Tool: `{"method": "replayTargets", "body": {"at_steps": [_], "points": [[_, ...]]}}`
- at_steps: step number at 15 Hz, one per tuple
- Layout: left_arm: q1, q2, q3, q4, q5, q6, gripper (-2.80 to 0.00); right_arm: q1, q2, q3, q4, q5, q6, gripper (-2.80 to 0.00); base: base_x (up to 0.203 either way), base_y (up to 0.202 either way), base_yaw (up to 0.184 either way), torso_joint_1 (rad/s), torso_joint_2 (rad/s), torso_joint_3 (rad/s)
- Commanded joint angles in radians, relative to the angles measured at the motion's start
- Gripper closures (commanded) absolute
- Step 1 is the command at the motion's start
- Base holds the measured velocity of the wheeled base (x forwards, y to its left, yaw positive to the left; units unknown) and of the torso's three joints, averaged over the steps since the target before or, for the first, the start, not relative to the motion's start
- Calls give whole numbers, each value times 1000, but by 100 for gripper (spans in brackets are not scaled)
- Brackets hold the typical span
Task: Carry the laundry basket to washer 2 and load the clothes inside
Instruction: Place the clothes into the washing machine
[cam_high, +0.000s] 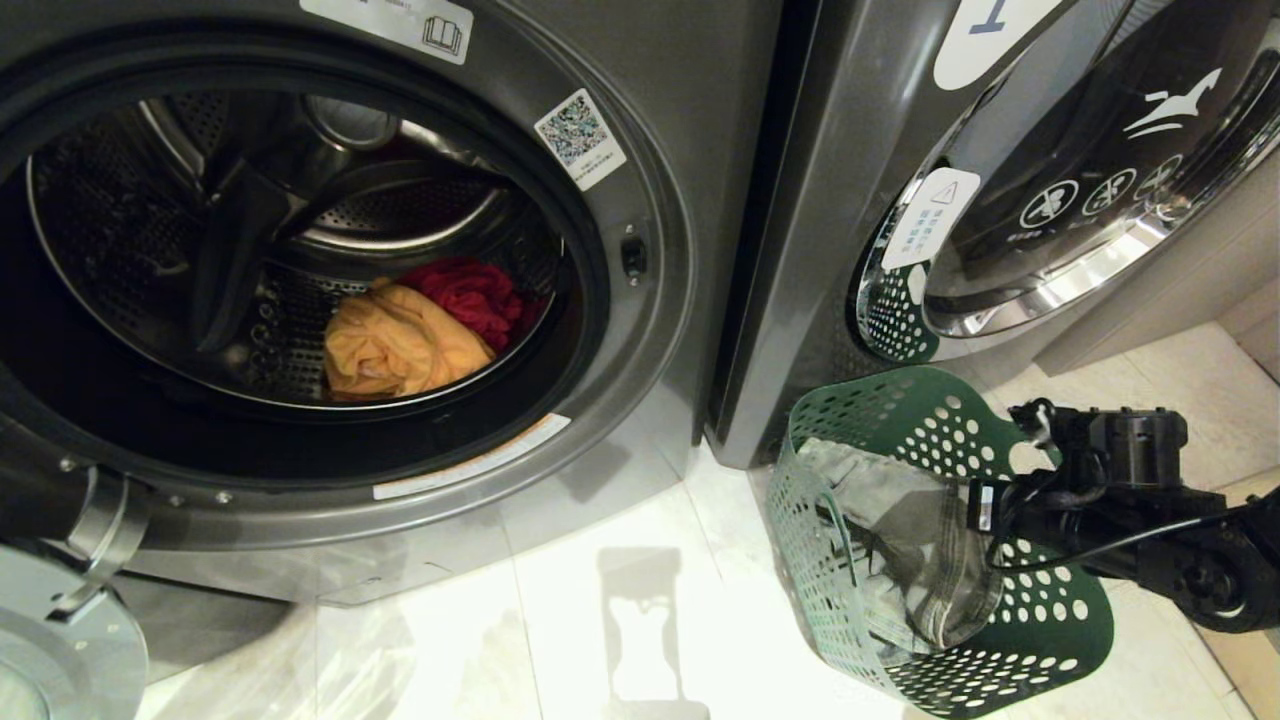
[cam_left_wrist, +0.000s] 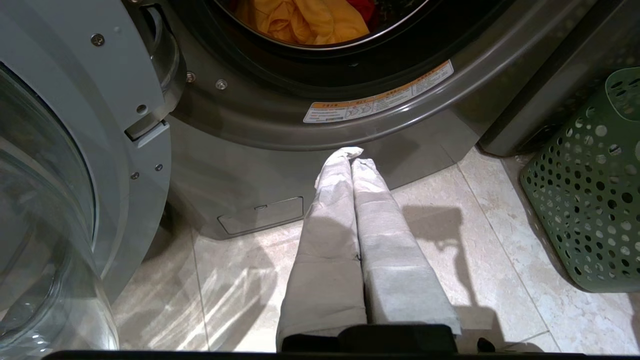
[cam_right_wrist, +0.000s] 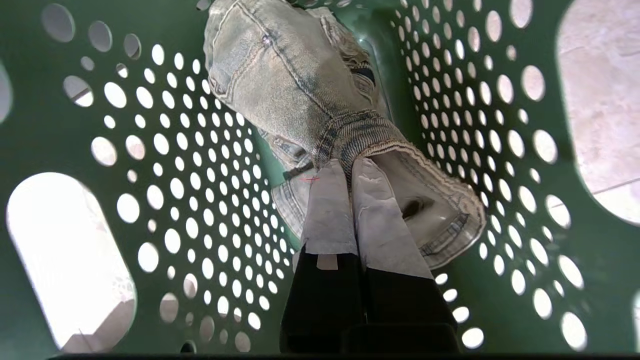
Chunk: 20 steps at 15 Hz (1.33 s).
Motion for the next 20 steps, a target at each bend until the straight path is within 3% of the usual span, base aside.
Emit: {"method": "replayTargets", "body": {"at_steps": [1,4,9,13,20], "points": [[0,0,40,-1,0,0,0,1,-26,8,-7,-9,-1,0,0,0,0,0,0,0],[0,0,40,-1,0,0,0,1,32,-30,-8,-10,-2,0,0,0,0,0,0,0],[0,0,40,-1,1,0,0,-13,292,-153,-49,-9,3,0,0,0,0,0,0,0],[0,1,40,-1,0,0,0,-18,469,-329,-97,-14,-1,0,0,0,0,0,0,0],[0,0,40,-1,0,-2,0,-20,512,-359,-99,-16,-3,0,0,0,0,0,0,0]]}}
